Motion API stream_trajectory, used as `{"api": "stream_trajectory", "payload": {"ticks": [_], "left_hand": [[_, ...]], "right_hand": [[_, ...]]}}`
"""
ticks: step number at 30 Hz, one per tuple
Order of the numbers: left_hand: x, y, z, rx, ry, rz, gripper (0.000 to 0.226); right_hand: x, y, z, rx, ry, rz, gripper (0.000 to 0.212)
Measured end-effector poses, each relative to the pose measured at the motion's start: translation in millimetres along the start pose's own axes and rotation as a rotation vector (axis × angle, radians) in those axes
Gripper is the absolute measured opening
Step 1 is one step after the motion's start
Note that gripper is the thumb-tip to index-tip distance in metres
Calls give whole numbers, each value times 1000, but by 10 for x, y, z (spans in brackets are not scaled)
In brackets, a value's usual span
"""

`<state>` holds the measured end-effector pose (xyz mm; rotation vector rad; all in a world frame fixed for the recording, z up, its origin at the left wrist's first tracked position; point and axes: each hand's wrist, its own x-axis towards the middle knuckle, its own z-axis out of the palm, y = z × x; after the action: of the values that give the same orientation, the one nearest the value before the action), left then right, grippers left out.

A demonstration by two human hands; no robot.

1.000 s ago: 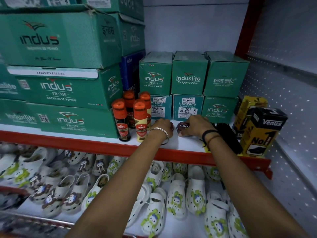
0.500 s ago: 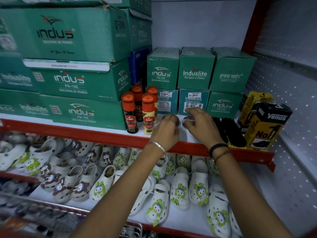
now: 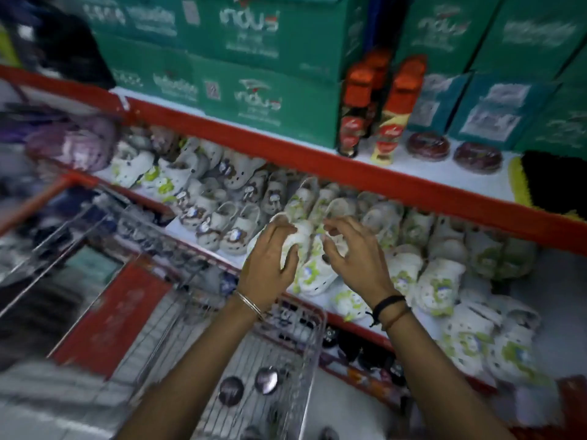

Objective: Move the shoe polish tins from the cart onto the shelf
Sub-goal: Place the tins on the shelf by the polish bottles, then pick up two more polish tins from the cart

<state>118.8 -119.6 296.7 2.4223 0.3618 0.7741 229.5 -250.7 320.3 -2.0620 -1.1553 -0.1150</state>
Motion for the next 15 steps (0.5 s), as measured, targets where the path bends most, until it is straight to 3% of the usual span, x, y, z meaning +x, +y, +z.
{"api": "stream_trajectory", "payload": {"ticks": [9, 15], "left_hand": [[-1131, -1267, 17, 131, -223, -345, 39], [-1762, -2029, 505, 123, -490, -635, 36]], "right_hand": [[-608, 18, 1807, 22, -482, 183, 30], [-1183, 307, 2858, 88, -830, 498, 39]]}}
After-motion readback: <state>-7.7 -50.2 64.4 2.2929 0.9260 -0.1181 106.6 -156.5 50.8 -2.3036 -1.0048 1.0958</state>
